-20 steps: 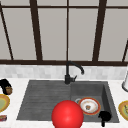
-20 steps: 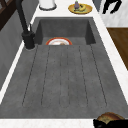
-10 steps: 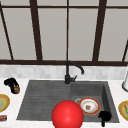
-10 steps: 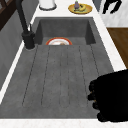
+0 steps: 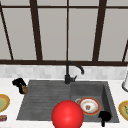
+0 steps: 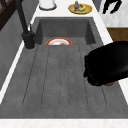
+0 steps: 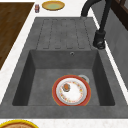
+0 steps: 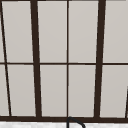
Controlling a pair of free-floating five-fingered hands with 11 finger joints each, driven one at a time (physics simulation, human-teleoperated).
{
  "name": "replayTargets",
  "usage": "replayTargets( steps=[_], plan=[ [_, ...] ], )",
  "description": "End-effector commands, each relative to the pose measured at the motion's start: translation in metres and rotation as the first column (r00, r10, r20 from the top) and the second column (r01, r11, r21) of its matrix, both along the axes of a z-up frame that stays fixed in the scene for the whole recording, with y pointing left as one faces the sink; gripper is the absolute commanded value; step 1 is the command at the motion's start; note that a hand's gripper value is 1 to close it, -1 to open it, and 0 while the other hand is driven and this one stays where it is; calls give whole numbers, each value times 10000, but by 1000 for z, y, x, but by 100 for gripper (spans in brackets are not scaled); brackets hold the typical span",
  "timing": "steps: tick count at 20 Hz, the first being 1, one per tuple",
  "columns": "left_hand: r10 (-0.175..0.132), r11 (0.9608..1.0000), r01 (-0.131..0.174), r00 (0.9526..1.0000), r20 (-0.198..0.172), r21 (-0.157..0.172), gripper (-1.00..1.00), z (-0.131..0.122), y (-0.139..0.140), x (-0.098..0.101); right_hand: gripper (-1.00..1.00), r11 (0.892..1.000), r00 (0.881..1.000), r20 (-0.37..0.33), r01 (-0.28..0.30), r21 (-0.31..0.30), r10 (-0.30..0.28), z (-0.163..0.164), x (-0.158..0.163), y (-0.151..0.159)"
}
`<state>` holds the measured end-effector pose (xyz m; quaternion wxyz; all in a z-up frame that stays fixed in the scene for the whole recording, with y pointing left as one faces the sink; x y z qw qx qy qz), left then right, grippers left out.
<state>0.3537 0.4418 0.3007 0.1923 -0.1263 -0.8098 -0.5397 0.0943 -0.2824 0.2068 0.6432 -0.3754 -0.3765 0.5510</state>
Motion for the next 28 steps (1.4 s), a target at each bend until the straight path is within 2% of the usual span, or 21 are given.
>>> replayTargets(
  steps=[1,25,26,28],
  plan=[
    [0,9997,0,10000,0,260,100,2,-29,2,0,10000,10000,0,0,0,0,0,0,0],
    [56,9990,-56,10000,-4,453,100,9,-213,14,0,10000,10000,0,0,0,0,0,0,0],
    [57,9991,-66,9997,234,418,100,9,-222,17,0,10000,10000,0,0,0,0,0,0,0],
    [61,9990,-82,9988,480,430,100,7,-238,18,0,10000,10000,0,0,0,0,0,0,0]
  ],
)
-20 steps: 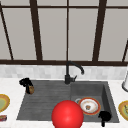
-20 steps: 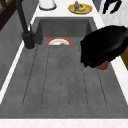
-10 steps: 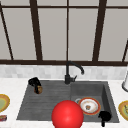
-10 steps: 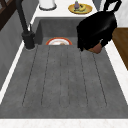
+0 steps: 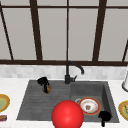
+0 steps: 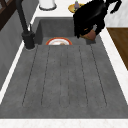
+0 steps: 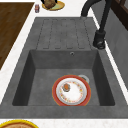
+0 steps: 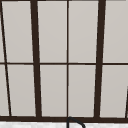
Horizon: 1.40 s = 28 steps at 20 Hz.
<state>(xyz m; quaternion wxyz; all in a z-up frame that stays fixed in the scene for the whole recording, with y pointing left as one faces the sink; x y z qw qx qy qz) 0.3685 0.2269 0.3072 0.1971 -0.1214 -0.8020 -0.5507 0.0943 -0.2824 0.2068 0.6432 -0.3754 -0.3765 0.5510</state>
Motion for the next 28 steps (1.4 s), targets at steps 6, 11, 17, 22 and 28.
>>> replayTargets(
  steps=[6,11,17,22,28],
  plan=[
    [33,9999,-44,9971,765,147,100,-2,-71,15,0,10000,10000,0,0,0,0,0,0,0],
    [99,9999,-111,9953,968,121,100,-4,-111,22,0,10000,10000,0,0,0,0,0,0,0],
    [216,9996,-239,9898,1405,145,100,-13,-160,28,0,10000,10000,0,0,0,0,0,0,0],
    [447,9987,-483,9797,1953,134,100,-37,-201,30,0,10000,10000,0,0,0,0,0,0,0],
    [646,9975,-696,9673,2452,116,100,-69,-249,32,0,10000,10000,0,0,0,0,0,0,0]
  ],
)
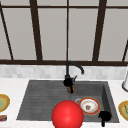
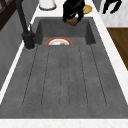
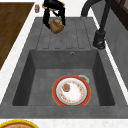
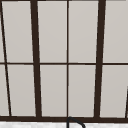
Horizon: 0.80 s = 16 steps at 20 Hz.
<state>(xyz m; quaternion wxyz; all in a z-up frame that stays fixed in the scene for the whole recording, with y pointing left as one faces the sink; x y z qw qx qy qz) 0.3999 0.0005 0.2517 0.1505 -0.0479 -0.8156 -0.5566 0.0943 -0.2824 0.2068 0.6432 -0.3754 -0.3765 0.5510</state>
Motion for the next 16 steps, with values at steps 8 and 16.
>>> replayTargets(
  steps=[8,16],
  plan=[
    [147,9994,-174,9964,837,313,100,-72,-88,12,0,10000,10000,0,0,0,0,0,0,0],
    [54,9999,-63,9975,711,129,100,-139,-127,58,0,10000,10000,0,0,0,0,0,0,0]
  ],
)
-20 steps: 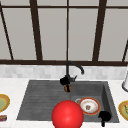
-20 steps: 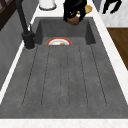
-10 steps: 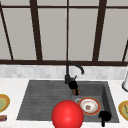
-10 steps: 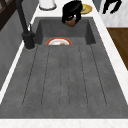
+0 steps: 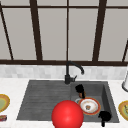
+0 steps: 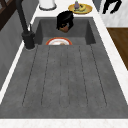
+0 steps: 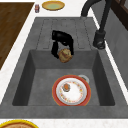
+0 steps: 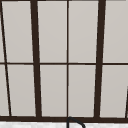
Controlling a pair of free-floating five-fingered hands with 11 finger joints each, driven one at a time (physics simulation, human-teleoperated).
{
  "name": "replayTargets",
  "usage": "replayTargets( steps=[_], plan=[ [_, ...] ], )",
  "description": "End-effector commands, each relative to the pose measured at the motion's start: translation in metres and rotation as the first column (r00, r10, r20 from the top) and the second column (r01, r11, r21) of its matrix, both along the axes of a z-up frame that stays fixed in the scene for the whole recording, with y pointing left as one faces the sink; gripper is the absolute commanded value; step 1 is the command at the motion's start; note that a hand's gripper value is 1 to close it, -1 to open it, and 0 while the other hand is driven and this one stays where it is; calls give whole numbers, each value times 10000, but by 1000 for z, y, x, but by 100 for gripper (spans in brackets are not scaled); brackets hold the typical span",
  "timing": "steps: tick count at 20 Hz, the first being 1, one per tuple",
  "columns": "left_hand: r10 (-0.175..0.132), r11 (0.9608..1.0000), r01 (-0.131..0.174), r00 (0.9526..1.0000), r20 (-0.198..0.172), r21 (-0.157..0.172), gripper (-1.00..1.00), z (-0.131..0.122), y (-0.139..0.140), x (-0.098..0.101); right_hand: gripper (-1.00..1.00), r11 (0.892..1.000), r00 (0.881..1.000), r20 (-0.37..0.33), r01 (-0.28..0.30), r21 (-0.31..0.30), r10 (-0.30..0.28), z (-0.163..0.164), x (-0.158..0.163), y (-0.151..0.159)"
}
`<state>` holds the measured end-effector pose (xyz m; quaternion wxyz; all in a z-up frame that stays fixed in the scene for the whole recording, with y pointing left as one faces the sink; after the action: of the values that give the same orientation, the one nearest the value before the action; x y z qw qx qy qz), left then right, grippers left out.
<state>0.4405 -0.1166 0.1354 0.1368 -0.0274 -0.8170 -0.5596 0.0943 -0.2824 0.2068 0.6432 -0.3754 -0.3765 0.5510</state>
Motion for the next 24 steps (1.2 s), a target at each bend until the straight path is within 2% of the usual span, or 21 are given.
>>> replayTargets(
  steps=[1,4,6,12,13,14,16,21,23,24],
  plan=[
    [-157,9999,157,9997,185,30,100,-31,-12,26,0,10000,10000,0,0,0,0,0,0,0],
    [-288,9996,287,9994,198,71,100,-56,-21,42,0,10000,10000,0,0,0,0,0,0,0],
    [-373,9992,369,9988,326,141,100,-73,-34,41,0,10000,10000,0,0,0,0,0,0,0],
    [-272,9994,266,9992,286,220,100,-125,-76,40,0,10000,10000,0,0,0,0,0,0,0],
    [-175,9996,169,9995,281,229,100,-133,-80,50,0,10000,10000,0,0,0,0,0,0,0],
    [-95,9999,94,9998,149,56,100,-142,-78,64,0,10000,10000,0,0,0,0,0,0,0],
    [-55,10000,55,9998,173,31,100,-159,-85,78,0,10000,10000,0,0,0,0,0,0,0],
    [-143,9999,142,9998,130,28,100,-202,-97,118,0,10000,10000,0,0,0,0,0,0,0],
    [-215,9996,213,9997,115,172,100,-219,-104,125,0,10000,10000,0,0,0,0,0,0,0],
    [-295,9994,297,9995,-98,193,100,-219,-106,129,0,10000,10000,0,0,0,0,0,0,0]
  ],
)
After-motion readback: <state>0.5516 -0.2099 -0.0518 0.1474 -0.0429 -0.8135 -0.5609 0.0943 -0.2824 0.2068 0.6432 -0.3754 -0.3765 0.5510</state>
